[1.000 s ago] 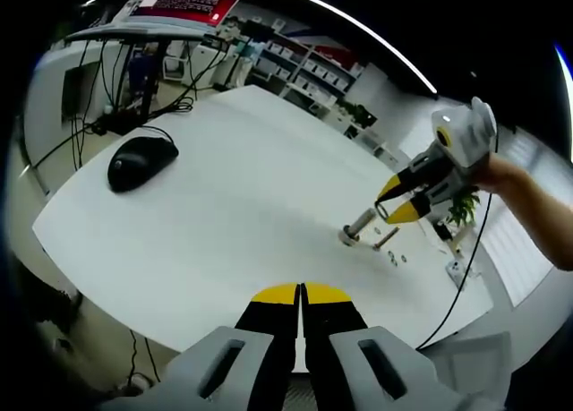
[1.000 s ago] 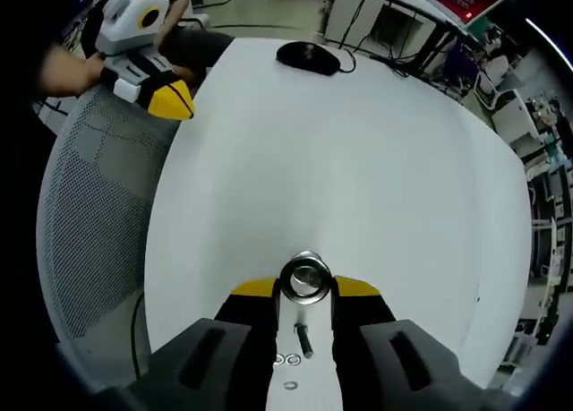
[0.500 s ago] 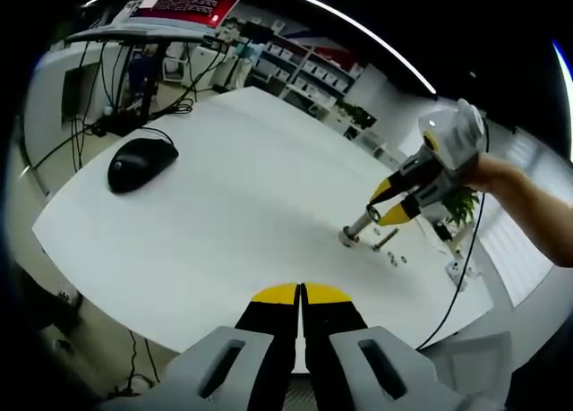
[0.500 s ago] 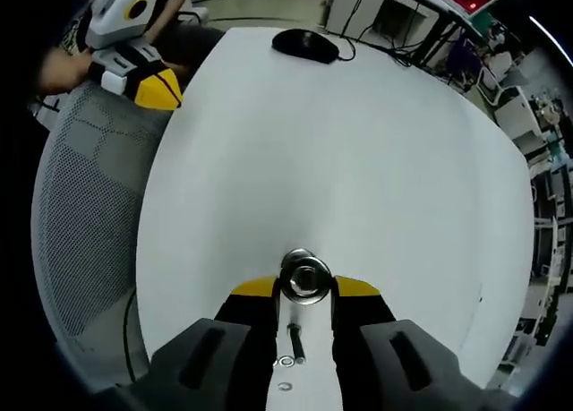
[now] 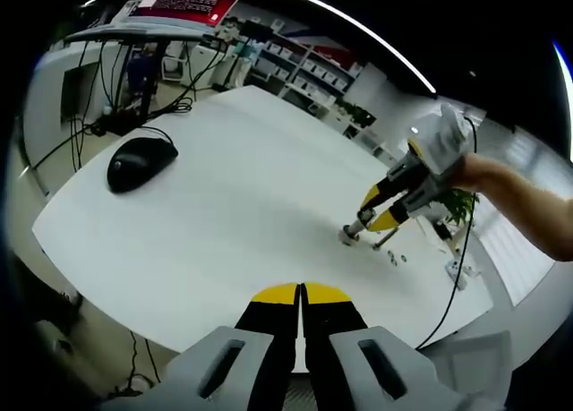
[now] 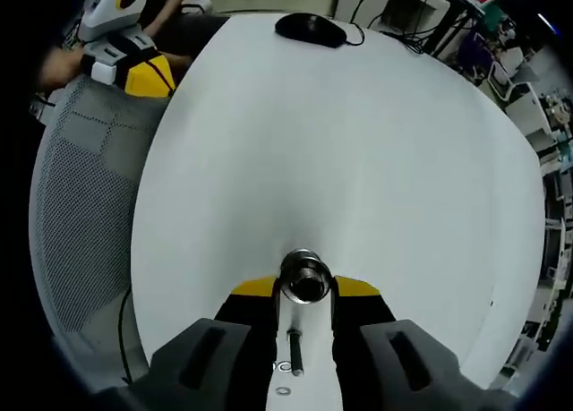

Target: Place the washer onto the threaded stud by aligning its center hole with the stud, sliding it down to the base, and recovering from edge contact or off-axis alignment until the washer reaches the visible bottom stop.

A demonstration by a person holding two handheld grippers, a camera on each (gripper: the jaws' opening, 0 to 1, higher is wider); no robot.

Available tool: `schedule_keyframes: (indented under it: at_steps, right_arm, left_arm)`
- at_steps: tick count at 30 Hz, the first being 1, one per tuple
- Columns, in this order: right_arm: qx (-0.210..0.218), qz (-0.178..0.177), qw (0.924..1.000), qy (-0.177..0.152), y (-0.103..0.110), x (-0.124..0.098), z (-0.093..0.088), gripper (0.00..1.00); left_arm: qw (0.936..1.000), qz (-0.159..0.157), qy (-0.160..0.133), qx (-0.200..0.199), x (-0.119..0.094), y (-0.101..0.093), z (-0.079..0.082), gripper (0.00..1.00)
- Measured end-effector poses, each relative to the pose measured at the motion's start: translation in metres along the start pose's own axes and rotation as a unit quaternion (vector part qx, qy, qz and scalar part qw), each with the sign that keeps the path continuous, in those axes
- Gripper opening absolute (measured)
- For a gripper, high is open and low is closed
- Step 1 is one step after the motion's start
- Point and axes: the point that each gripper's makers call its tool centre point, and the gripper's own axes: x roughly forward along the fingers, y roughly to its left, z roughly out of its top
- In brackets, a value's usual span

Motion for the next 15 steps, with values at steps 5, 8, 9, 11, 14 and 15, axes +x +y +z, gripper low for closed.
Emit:
schedule_keyframes:
  at_steps: [5,8,9,11,14,15]
  right_arm:
    - [0.0,0.009,1.0,-0.001,0.001,0.011,-0.001,0.23]
    - [-0.001,0.011,0.9999,0.0,0.002,0.014,0.0,0.23]
    - [0.0,0.014,0.9999,0.004,0.003,0.015,-0.002,0.23]
    - [0.0,0.012,0.9999,0.007,0.003,0.017,-0.003,0.23]
    - [-0.003,0.015,0.9999,0.005,0.003,0.021,-0.002,0.24]
    - [0.001,0.018,0.9998,0.009,0.004,0.022,-0.004,0.24]
  left_arm:
    - [1.0,0.0,-0.001,-0.001,0.0,0.0,0.0,0.0]
    - [1.0,-0.001,-0.002,-0.001,0.0,0.0,0.001,0.0]
    - [1.0,-0.001,-0.003,-0.001,0.0,0.0,0.001,0.0]
    - [1.0,-0.001,-0.003,-0.001,0.0,0.0,0.001,0.0]
    - [1.0,-0.001,-0.003,-0.002,0.0,0.001,0.001,0.0]
    - [1.0,-0.001,-0.003,-0.002,0.0,0.001,0.001,0.0]
